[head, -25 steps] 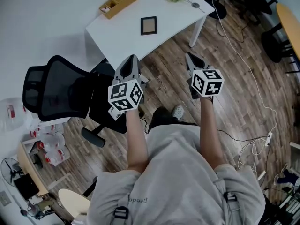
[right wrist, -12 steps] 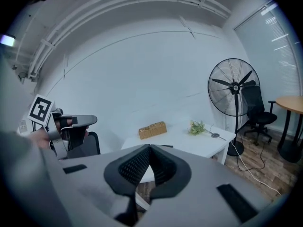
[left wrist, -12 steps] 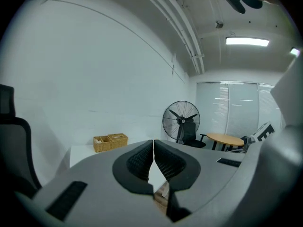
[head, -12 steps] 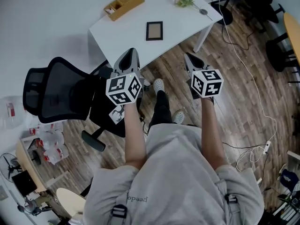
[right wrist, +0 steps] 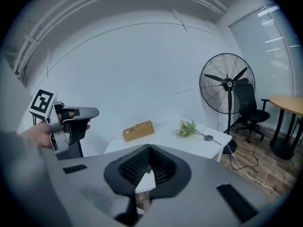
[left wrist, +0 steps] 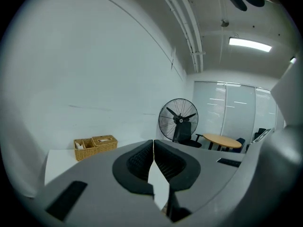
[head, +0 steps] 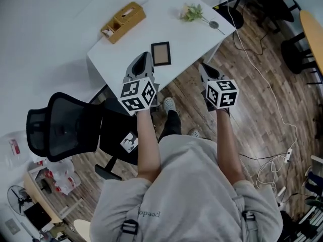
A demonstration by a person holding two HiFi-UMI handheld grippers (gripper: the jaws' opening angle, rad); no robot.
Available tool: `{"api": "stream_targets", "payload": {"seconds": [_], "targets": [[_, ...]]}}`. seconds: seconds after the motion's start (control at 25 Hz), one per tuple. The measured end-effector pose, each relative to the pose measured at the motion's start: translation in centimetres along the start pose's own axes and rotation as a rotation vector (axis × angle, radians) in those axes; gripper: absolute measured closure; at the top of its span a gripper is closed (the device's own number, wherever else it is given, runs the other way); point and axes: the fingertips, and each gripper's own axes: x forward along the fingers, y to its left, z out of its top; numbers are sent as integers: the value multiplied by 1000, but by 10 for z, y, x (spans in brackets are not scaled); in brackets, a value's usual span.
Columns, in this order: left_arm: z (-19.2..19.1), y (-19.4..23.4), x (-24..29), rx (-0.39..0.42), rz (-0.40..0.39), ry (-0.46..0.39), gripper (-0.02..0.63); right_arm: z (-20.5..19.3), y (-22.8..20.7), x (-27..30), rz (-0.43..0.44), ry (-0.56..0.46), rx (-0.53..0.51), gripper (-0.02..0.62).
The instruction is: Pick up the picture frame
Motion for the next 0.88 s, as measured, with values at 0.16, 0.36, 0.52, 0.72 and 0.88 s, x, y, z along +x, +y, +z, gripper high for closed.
{"api": "stream_targets", "payload": {"seconds": [0.16, 0.36, 0.52, 0.72, 0.88], "targets": [[14, 23, 32, -1, -5, 14, 578, 21, -4, 33, -2, -2, 8, 574], [25, 63, 60, 9, 9, 36, 578, 30, -4, 80, -3, 18, 39, 574], [39, 110, 76, -9, 41, 29, 578, 30, 3, 122, -4, 54, 52, 574], [45, 150, 101, -12, 37, 47, 578, 31, 10, 163, -23, 90, 65, 574], [32, 166, 121, -3, 6, 93, 578, 29, 13, 185, -41, 112, 60, 574]]}}
